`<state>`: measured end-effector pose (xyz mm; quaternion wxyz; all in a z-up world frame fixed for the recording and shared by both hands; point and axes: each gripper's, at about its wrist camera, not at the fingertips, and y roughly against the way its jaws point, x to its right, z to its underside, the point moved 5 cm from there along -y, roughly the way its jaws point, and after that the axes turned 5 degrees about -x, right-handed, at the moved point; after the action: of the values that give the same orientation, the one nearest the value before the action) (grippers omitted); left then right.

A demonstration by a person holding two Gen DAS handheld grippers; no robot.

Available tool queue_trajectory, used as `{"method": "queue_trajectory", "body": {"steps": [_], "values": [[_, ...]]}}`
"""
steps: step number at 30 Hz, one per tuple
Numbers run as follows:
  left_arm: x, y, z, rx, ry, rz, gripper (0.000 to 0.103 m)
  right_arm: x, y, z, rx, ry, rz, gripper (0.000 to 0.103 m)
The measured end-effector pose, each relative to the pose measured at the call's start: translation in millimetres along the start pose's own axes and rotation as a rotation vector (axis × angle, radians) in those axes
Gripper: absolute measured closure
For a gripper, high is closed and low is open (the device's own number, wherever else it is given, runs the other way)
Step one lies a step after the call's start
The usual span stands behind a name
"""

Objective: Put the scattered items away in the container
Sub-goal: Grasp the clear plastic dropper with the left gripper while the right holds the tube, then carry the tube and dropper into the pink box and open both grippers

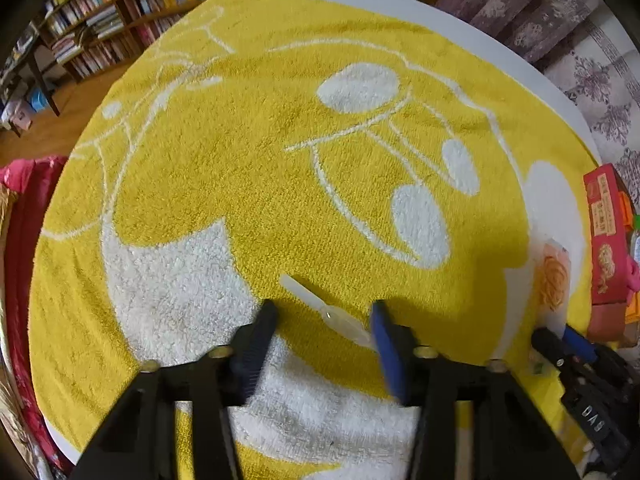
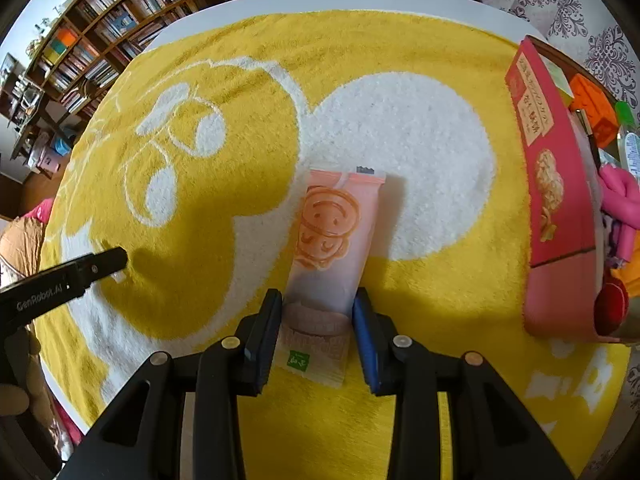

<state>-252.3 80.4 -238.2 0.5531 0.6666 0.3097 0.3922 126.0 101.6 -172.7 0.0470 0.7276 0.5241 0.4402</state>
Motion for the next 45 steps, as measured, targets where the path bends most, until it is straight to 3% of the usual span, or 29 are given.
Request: {"method": "queue_trajectory", "body": {"steps": [2,4,6,24,30,35,39,41,42,45], "values": [[1.1,1.9,5.8,0.003,-0.006,0.003,0.067,5.6,2.8,2.7,0.000,0.005,-0.007,0.064],[2.0,4.2,11.9,0.005,-0.004,0.016,0.083,12.3,5.2,4.8,-0.001,0.005,-0.004,0.064],[4.0,7.1,18.1,0.001,0.006,0.034,0.089,18.2,7.6,6.8,0.000,0.006,-0.006,0.064],[36.4,52.1,37.2,0.082,-0.008,0.028,0.089,37.4,44.7,13.1,0.114,0.012,-0.099,0.064],[24.9,37.3,40.4,0.050,0.063,0.001,0.089,50.8,55.8,25.6,0.121,0.021,-0.108,0.064],[18.6,6.3,36.0,0.017,0.095,-0.010,0.076,48.1,50.2,33.5,0.101,0.052,-0.104,0.064],[20.9,5.7,30.5,0.066,0.085,-0.014,0.076,48.5,45.1,38.8,0.087,0.067,-0.095,0.064],[21.5,5.5,29.2,0.079,0.074,-0.018,0.079,49.9,43.7,40.8,0.081,0.067,-0.091,0.064],[21.5,5.5,29.3,0.079,0.068,-0.024,0.093,50.3,43.4,41.0,0.080,0.066,-0.089,0.064],[21.5,7.3,32.7,0.061,0.066,0.007,0.093,50.0,44.7,41.4,0.086,0.074,-0.085,0.064]]}}
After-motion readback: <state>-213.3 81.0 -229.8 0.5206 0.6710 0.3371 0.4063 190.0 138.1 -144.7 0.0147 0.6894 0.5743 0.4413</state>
